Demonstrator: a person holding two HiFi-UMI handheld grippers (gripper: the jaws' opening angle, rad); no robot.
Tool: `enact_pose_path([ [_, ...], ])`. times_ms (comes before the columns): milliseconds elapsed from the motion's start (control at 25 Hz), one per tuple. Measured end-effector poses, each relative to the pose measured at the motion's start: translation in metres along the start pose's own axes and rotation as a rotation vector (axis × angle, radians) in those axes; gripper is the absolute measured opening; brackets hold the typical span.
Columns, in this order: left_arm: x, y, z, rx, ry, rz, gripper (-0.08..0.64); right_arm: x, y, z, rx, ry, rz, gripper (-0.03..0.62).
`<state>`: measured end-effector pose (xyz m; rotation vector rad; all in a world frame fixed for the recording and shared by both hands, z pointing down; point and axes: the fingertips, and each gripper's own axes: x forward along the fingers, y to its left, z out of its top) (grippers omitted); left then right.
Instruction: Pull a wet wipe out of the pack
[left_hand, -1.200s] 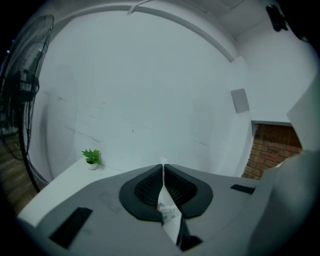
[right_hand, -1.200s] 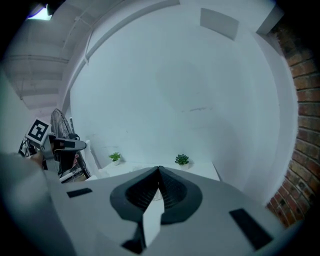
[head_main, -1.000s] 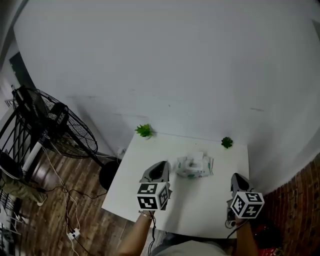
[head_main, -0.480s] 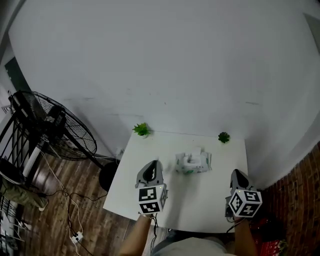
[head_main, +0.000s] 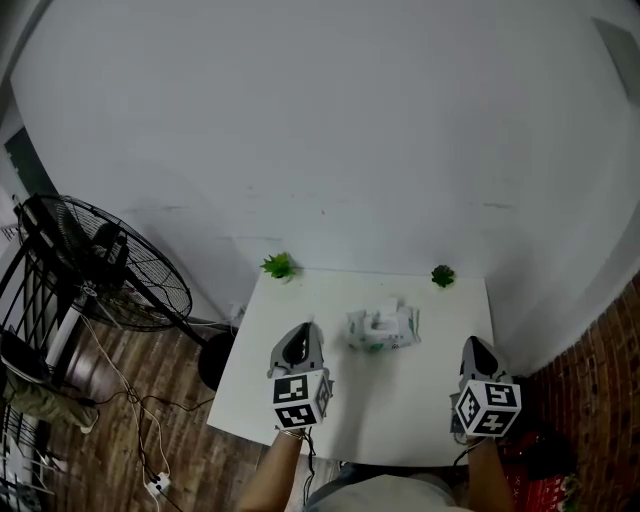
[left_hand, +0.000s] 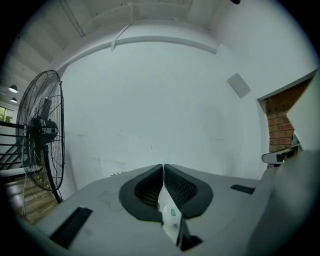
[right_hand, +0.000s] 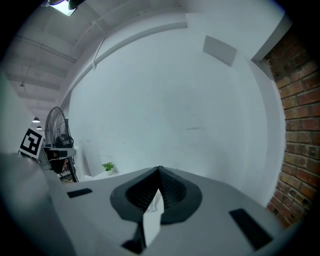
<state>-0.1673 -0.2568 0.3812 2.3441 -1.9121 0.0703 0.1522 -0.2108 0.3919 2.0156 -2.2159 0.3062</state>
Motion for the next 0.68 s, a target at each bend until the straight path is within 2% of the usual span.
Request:
enact_pose_path([
  [680, 0.019, -0.004, -0.003, -0.022, 0.011, -0.005, 0.020, 0.014, -0.013, -0.007, 0.015, 0.024, 0.007, 0.000],
])
